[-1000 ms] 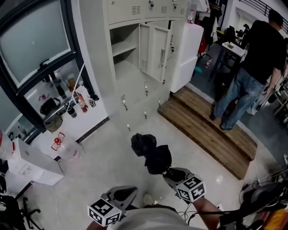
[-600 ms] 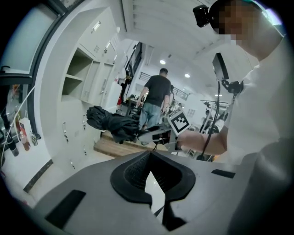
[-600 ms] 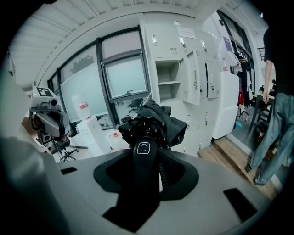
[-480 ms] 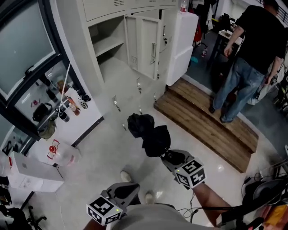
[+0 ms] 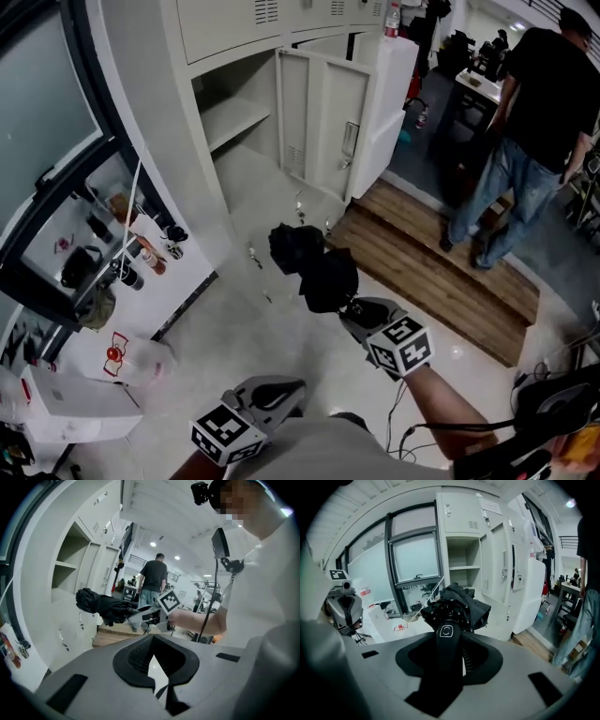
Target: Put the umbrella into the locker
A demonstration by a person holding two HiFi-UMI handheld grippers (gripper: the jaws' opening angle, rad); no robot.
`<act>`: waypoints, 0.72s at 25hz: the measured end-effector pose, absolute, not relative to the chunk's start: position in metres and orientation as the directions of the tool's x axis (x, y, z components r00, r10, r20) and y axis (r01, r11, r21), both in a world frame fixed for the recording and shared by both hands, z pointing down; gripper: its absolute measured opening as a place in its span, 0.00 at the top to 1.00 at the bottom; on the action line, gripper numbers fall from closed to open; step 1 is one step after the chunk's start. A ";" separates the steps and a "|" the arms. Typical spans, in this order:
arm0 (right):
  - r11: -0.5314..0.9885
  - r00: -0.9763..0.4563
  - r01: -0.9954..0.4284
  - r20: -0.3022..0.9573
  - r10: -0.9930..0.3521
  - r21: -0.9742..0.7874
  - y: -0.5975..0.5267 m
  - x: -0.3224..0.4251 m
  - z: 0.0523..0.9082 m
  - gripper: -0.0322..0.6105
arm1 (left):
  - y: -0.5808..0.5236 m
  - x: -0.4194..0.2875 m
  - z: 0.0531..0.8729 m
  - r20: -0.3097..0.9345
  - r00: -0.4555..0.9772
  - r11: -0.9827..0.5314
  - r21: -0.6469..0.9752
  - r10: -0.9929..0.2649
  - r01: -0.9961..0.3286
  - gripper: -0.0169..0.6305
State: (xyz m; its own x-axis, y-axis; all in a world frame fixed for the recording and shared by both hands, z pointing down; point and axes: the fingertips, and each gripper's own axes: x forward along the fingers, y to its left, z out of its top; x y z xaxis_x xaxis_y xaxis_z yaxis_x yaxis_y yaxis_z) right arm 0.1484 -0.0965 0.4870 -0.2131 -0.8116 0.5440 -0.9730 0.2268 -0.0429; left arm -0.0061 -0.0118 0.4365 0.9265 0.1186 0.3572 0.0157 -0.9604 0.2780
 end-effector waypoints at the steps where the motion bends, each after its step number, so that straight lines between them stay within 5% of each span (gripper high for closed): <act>1: 0.225 -0.209 -0.974 0.539 -0.816 -0.038 -0.114 0.148 0.485 0.71 | -0.024 -0.009 0.436 0.362 0.924 -0.962 0.272 0.122 0.020 0.96; 18: 0.319 -0.283 -0.948 0.505 -0.816 -0.016 -0.394 0.169 0.473 0.71 | -0.197 0.019 0.418 0.379 0.925 -0.946 0.283 -0.040 -0.156 0.96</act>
State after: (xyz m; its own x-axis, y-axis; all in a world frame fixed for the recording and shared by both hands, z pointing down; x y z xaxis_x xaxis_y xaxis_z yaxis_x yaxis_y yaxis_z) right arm 0.1691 -0.3940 0.4731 -0.2828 -0.8155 0.5049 -0.9478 0.3185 -0.0163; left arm 0.0188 -0.1968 0.4178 0.9247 -0.0397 0.3786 -0.1563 -0.9464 0.2826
